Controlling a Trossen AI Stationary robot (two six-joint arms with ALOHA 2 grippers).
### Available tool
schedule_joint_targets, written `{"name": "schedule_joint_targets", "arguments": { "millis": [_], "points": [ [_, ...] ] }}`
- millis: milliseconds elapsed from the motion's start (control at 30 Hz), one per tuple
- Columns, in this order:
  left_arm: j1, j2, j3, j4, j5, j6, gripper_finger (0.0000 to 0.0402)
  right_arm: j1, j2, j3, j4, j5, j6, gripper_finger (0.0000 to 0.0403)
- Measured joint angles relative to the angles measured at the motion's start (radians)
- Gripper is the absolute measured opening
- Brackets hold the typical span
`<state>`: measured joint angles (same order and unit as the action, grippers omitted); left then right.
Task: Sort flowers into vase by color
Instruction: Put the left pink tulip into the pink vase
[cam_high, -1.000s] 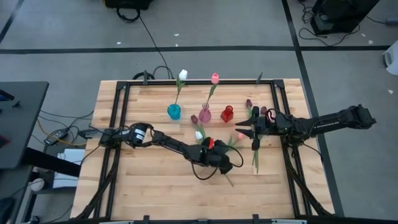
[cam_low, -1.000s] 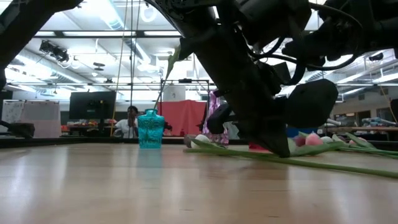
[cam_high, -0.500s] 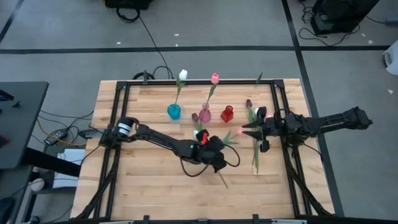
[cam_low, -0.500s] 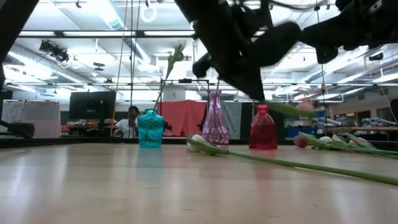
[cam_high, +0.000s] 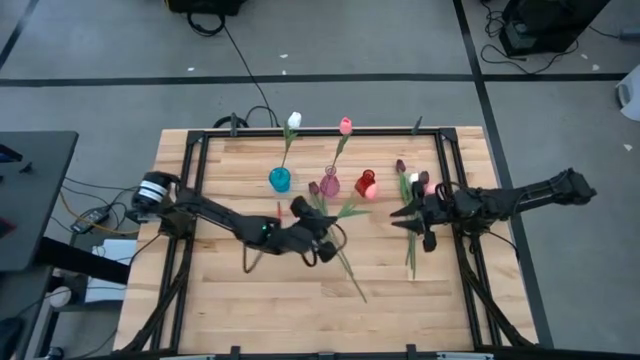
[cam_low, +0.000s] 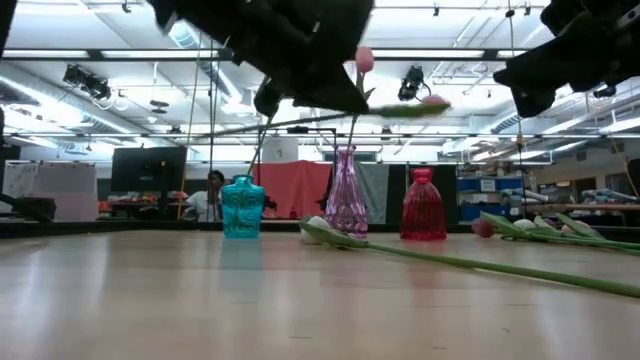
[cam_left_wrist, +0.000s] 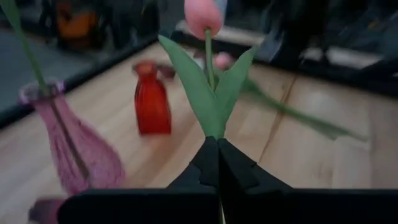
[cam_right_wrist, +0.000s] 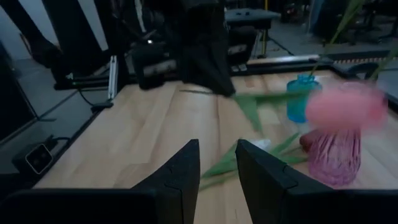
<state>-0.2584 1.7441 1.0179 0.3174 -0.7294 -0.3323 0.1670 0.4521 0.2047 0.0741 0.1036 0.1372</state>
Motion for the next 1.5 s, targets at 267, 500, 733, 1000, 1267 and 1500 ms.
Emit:
{"name": "schedule_joint_targets", "arguments": {
  "millis": [267,500,733,1000,1267,1500],
  "points": [
    [0.002,-0.030,-0.235,0.637,0.103,0.253,0.0000,0.003,0.135,-0.001,0.066,0.002,0.047,0.0118],
    [0.022,-0.003,-0.194,0.660,0.211,0.270,0.0000,0.003,0.326,0.000,0.380,0.007,0.017,0.0118],
    [0.023,0.128,-0.062,0.659,0.236,0.322,0.0000,0.003,0.518,-0.001,0.602,0.000,-0.021,0.0118],
    [0.024,0.216,0.036,0.665,0.247,0.356,0.0000,0.001,0.611,0.003,0.744,0.007,-0.054,0.0118],
    [0.024,0.228,0.054,0.653,0.252,0.353,0.0006,0.001,0.640,0.003,0.809,-0.007,-0.093,0.0146],
    [0.024,0.228,0.054,0.637,0.252,0.323,0.0009,0.001,0.640,0.003,0.833,-0.023,-0.095,0.0194]
  ]
}}
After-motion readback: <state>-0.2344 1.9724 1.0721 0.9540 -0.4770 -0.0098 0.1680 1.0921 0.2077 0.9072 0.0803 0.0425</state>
